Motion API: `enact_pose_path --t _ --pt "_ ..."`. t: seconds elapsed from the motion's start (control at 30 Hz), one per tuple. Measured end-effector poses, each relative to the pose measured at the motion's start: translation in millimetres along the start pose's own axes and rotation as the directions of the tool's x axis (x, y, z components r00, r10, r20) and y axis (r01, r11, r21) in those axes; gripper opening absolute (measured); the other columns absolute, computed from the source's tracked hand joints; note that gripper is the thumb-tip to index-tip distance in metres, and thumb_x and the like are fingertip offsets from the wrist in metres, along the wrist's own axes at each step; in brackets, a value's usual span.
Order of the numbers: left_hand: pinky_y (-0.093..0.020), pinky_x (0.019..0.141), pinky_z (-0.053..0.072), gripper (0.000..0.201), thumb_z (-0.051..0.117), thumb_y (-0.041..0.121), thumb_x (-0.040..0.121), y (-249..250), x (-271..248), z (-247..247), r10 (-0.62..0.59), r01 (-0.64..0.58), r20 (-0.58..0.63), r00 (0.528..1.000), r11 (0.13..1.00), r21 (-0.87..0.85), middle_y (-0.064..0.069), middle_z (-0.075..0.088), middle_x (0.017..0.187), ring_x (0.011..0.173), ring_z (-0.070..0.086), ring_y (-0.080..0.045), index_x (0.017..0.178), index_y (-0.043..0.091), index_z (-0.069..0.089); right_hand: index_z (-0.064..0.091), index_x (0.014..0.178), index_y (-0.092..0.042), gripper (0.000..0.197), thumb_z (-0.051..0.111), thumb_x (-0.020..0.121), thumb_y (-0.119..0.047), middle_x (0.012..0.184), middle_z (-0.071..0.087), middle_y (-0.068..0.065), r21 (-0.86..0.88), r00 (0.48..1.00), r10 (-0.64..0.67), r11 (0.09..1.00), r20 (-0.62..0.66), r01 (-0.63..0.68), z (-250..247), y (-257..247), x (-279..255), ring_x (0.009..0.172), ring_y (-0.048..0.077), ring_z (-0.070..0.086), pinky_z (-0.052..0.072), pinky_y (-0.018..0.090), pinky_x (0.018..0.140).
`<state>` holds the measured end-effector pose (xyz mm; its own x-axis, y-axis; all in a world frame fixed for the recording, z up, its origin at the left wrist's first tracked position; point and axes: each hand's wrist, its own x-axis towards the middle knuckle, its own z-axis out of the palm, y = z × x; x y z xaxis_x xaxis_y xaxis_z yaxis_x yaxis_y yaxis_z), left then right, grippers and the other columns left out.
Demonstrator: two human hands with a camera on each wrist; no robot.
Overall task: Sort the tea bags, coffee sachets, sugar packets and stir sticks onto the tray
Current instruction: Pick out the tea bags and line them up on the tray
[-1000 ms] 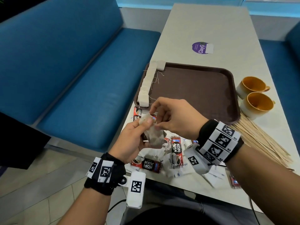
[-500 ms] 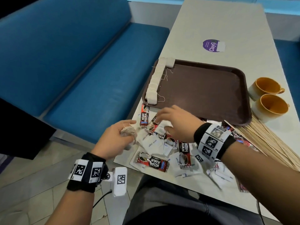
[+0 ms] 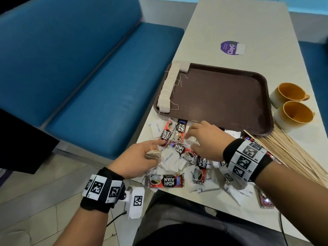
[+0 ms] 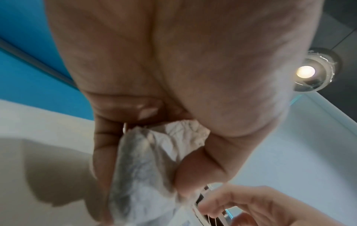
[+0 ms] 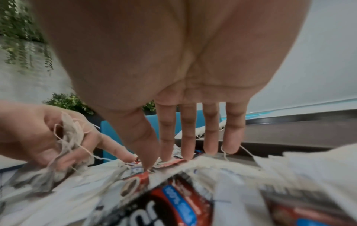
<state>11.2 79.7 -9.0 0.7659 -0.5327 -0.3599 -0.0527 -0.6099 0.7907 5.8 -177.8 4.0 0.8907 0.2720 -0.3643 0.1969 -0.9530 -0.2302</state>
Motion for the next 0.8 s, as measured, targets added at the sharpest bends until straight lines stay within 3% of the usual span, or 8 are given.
enact_pose_path --t 0.13,0.23,0.3,0.43,0.53,0.6,0.7,0.8 --pt "-0.027 0.059 0.052 0.023 0.061 -0.003 0.087 -2 -6 -7 0.005 -0.018 -0.101 0.995 0.992 -0.123 0.028 0.061 0.133 0.064 0.062 -0.009 0.077 0.017 0.068 0.067 0.115 -0.041 0.022 0.065 0.093 -0.043 0.109 0.050 -0.014 0.092 0.993 -0.110 0.989 -0.049 0.114 3 -9 -11 0.104 0.013 0.038 0.044 0.036 0.093" --pt "-0.028 0.059 0.052 0.038 0.059 -0.005 0.086 -4 -15 -16 -0.033 0.010 -0.133 0.991 0.986 -0.168 0.005 0.074 0.113 0.068 0.061 -0.020 0.082 0.030 0.073 0.069 0.112 -0.040 0.026 0.071 0.088 -0.049 0.101 0.046 -0.017 0.081 0.990 -0.137 0.988 0.020 0.135 11 -14 -18 0.099 0.011 0.035 0.042 0.032 0.087" --pt "-0.035 0.064 0.052 0.039 0.058 -0.004 0.087 -2 -21 -22 -0.028 0.017 -0.067 0.997 0.986 -0.167 0.001 0.076 0.098 0.073 0.063 -0.029 0.087 0.031 0.076 0.067 0.118 -0.041 0.031 0.071 0.087 -0.049 0.108 0.048 -0.015 0.055 0.994 -0.106 0.993 0.030 0.104 14 -11 -21 0.103 0.013 0.037 0.043 0.034 0.089" --pt "-0.029 0.076 0.053 0.034 0.060 0.001 0.088 7 -35 -21 0.001 0.007 0.199 0.980 0.999 -0.039 0.006 0.077 0.095 0.083 0.069 -0.012 0.090 0.030 0.078 0.057 0.135 -0.038 0.045 0.065 0.092 -0.049 0.130 0.049 -0.010 0.014 0.999 -0.030 0.999 -0.011 0.031 11 -3 -23 0.119 0.017 0.038 0.042 0.038 0.102" --pt "-0.026 0.062 0.052 0.035 0.057 0.004 0.084 7 -39 -10 -0.097 0.096 0.367 0.925 0.995 0.023 0.002 0.075 0.082 0.068 0.063 -0.017 0.096 0.029 0.078 0.054 0.139 -0.038 0.044 0.060 0.096 -0.046 0.137 0.045 -0.009 0.013 0.998 0.002 1.000 -0.055 -0.002 8 1 -27 0.124 0.018 0.035 0.038 0.036 0.105" --pt "-0.026 0.059 0.052 0.035 0.057 0.007 0.083 5 -37 -2 -0.145 0.129 0.373 0.916 0.989 0.067 0.005 0.071 0.072 0.062 0.060 -0.017 0.098 0.031 0.078 0.060 0.132 -0.042 0.034 0.060 0.098 -0.041 0.133 0.046 -0.013 0.052 0.997 -0.030 0.998 -0.065 0.033 7 0 -30 0.119 0.015 0.034 0.036 0.034 0.102" --pt "-0.026 0.060 0.053 0.034 0.059 0.011 0.083 3 -30 3 -0.151 0.140 0.291 0.945 0.988 0.058 0.008 0.072 0.074 0.061 0.061 -0.014 0.099 0.035 0.078 0.067 0.121 -0.046 0.026 0.061 0.097 -0.038 0.124 0.047 -0.017 0.060 0.995 -0.104 0.993 -0.009 0.105 12 -5 -34 0.106 0.011 0.032 0.032 0.030 0.093" --pt "-0.026 0.063 0.055 0.033 0.061 0.016 0.084 1 -22 5 -0.101 0.100 0.209 0.973 0.995 0.016 0.008 0.072 0.076 0.064 0.063 -0.013 0.103 0.039 0.075 0.063 0.125 -0.045 0.030 0.060 0.096 -0.041 0.127 0.046 -0.014 0.019 0.997 -0.080 0.997 0.007 0.080 17 -10 -34 0.110 0.013 0.032 0.031 0.032 0.092"
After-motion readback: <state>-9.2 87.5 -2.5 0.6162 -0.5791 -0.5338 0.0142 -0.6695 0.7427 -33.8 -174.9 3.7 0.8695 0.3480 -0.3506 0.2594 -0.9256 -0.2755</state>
